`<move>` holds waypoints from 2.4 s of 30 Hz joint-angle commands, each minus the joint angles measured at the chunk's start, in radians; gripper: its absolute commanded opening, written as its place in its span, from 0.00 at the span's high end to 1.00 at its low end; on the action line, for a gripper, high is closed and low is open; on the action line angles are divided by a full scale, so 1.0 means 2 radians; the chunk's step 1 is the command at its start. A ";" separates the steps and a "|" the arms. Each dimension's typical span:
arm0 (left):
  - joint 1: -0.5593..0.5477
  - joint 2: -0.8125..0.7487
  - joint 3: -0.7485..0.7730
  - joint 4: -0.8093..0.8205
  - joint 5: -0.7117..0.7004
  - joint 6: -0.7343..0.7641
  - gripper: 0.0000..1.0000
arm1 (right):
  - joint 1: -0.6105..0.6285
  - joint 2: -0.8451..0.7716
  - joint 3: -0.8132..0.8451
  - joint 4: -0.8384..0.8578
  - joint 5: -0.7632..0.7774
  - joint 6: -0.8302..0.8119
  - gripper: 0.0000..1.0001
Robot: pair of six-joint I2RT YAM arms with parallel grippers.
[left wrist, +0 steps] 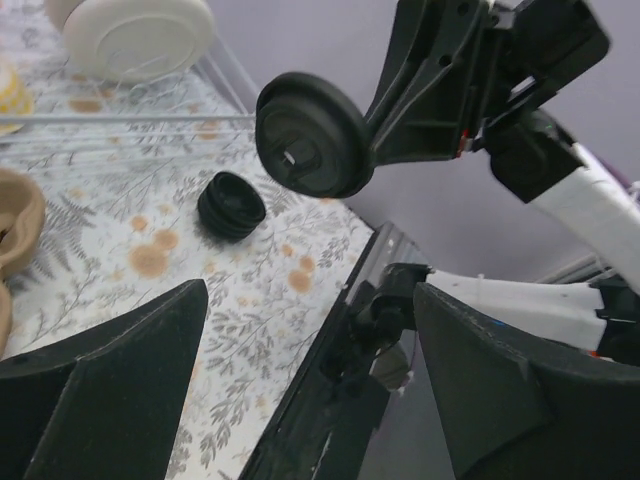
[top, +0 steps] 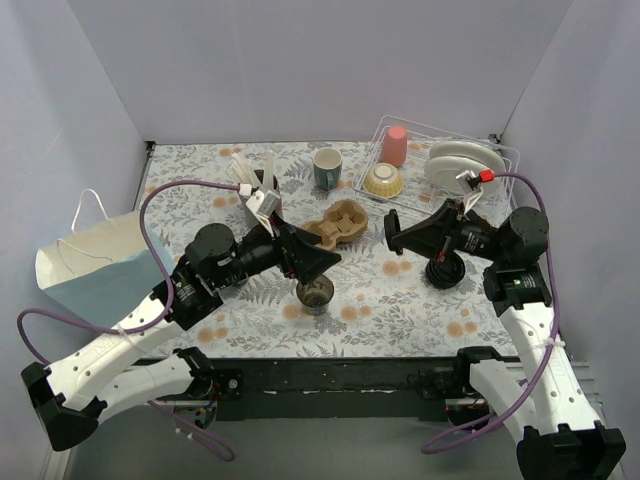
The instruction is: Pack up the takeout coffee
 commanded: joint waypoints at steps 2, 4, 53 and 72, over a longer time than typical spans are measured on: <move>-0.001 -0.016 -0.016 0.083 0.016 0.044 0.22 | 0.004 -0.017 -0.007 0.111 -0.076 0.091 0.82; -0.001 -0.011 -0.022 0.092 0.007 0.080 0.23 | 0.007 -0.022 -0.022 0.146 -0.079 0.118 0.81; -0.018 0.232 -0.022 0.431 0.131 -0.269 0.51 | 0.011 -0.064 -0.090 0.403 -0.029 0.265 0.78; -0.028 0.241 -0.028 0.471 0.135 -0.280 0.88 | 0.010 -0.069 -0.106 0.412 -0.027 0.273 0.77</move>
